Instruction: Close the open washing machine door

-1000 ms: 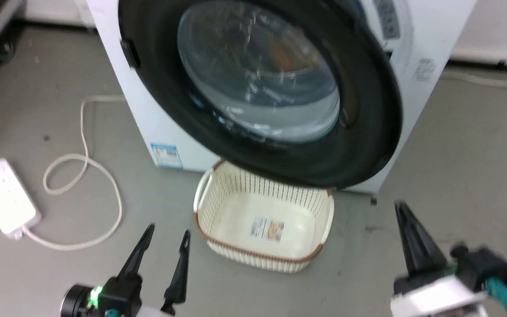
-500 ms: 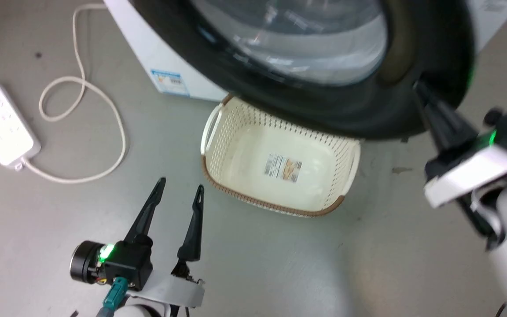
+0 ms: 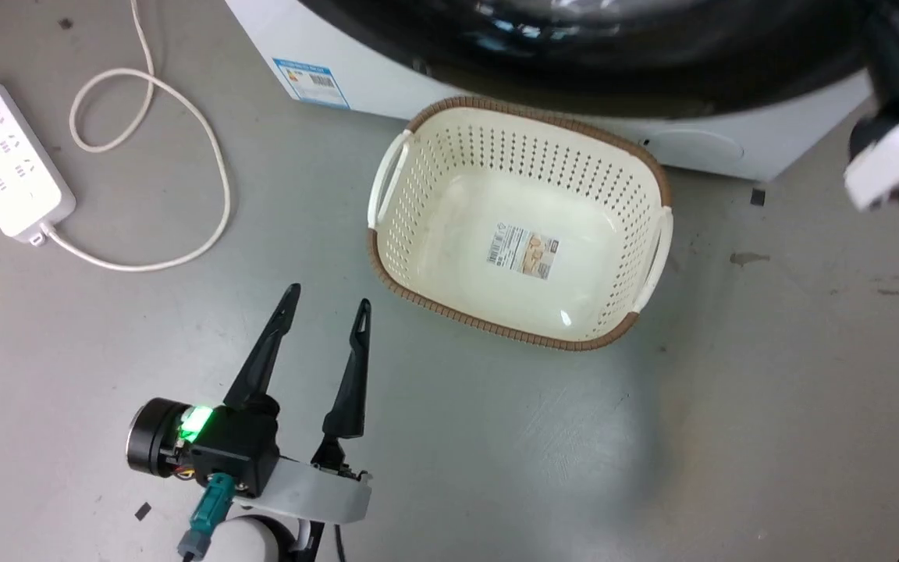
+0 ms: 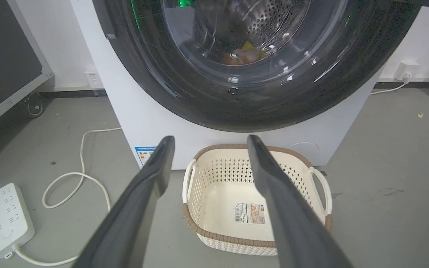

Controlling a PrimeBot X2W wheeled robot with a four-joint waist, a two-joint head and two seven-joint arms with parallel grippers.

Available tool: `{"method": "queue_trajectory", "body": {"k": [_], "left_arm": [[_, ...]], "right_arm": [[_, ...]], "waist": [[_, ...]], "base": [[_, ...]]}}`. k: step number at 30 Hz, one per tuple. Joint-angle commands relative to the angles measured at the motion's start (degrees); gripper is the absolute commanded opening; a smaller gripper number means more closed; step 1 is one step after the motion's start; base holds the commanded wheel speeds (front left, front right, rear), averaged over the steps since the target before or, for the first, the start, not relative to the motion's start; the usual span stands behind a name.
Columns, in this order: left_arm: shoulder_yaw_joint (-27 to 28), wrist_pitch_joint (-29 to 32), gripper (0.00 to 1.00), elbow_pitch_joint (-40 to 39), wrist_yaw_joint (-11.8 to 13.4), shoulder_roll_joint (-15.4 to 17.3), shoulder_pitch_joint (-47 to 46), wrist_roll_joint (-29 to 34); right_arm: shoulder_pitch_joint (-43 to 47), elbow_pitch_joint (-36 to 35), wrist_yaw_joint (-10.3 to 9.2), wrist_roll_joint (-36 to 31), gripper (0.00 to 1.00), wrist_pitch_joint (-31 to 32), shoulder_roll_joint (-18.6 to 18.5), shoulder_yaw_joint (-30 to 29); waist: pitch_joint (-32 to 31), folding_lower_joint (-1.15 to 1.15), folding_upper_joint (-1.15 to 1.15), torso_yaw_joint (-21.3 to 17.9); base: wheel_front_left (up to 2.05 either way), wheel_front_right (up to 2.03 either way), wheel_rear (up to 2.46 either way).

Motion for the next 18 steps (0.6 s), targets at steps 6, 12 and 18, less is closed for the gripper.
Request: {"method": "queue_trajectory", "body": {"k": [6, 12, 18], "left_arm": [[0.01, -0.25, 1.00, -0.17, 0.66, -0.29, -0.81, 0.28], [0.39, -0.25, 1.00, 0.22, 0.94, -0.34, -0.67, 0.42], [0.77, -0.25, 1.00, 0.47, 1.10, -0.57, -0.38, -0.42]], "right_arm": [[-6.20, 6.41, -0.09, 0.81, 0.00, -0.56, 0.19, -0.11], [-9.04, 11.94, -0.09, 1.88, 0.00, -2.66, 1.15, -0.52], [-8.52, 14.59, -0.09, 2.66, 0.00, -5.41, 1.41, 1.23]], "waist": [[0.45, -0.01, 0.00, -0.20], [-0.01, -0.01, 0.00, -0.45], [-2.35, -0.01, 0.00, -0.88]], "base": [[0.00, 0.00, 0.00], [0.00, 0.00, 0.00], [0.00, 0.00, 0.00]]}}
